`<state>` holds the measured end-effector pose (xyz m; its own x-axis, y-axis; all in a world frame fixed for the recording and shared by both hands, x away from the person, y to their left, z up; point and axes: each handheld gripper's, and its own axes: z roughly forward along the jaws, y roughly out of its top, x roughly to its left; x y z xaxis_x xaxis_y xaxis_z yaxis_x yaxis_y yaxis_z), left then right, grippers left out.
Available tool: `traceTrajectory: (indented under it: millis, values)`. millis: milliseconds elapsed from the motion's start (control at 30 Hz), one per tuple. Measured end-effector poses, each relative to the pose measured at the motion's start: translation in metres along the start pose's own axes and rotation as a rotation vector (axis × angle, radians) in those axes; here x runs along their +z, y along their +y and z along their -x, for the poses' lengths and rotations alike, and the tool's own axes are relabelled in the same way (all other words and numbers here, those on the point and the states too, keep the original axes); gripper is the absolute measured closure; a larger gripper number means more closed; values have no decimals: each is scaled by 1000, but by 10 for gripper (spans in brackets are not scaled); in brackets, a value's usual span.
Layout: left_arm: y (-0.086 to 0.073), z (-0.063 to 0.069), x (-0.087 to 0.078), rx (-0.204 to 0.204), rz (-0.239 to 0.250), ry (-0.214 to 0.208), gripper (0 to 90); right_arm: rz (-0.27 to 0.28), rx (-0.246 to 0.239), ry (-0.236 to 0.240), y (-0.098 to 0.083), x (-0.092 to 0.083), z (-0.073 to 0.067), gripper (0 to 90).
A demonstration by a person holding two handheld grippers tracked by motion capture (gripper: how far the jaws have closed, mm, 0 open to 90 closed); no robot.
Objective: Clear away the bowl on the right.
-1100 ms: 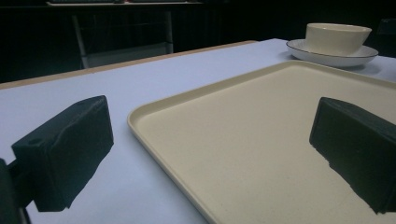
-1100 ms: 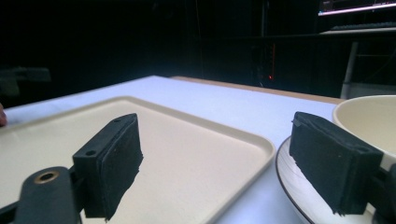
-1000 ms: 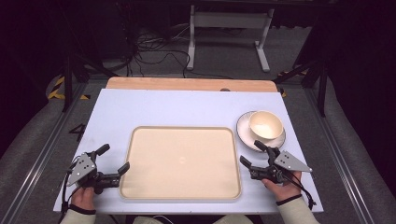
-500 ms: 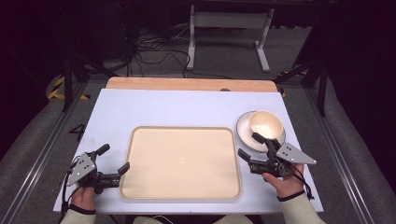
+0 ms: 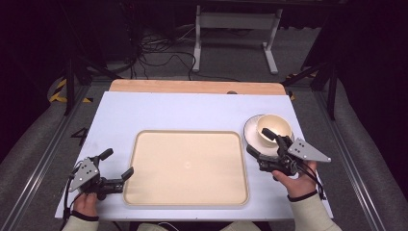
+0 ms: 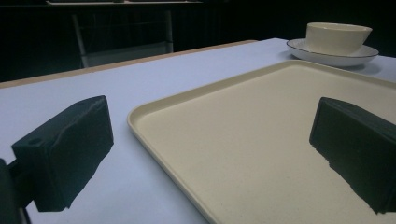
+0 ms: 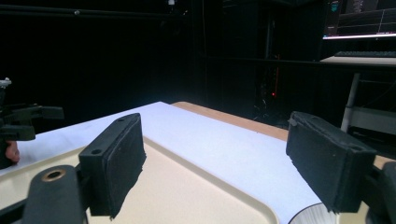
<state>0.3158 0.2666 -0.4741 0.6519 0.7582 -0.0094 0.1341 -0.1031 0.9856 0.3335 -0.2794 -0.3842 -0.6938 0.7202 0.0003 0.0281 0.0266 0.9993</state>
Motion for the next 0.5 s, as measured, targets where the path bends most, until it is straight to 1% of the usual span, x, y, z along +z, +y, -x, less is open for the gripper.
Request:
traceTrajectory:
  millis: [67, 233, 267, 400, 500]
  values:
    - [0, 0, 0, 0, 0, 0, 3, 6, 4, -2, 2, 1, 1, 199]
    - [0, 0, 0, 1, -1, -1, 3, 1, 11, 3, 7, 3, 3, 200]
    - [0, 0, 0, 2, -1, -1, 3, 0, 4, 4, 9, 4, 5, 200]
    - [0, 0, 0, 2, -2, -1, 3, -7, 0, 0, 15, 7, 11, 200]
    - [0, 0, 0, 2, -2, 0, 2, -27, -2, -7, 18, 9, 17, 200]
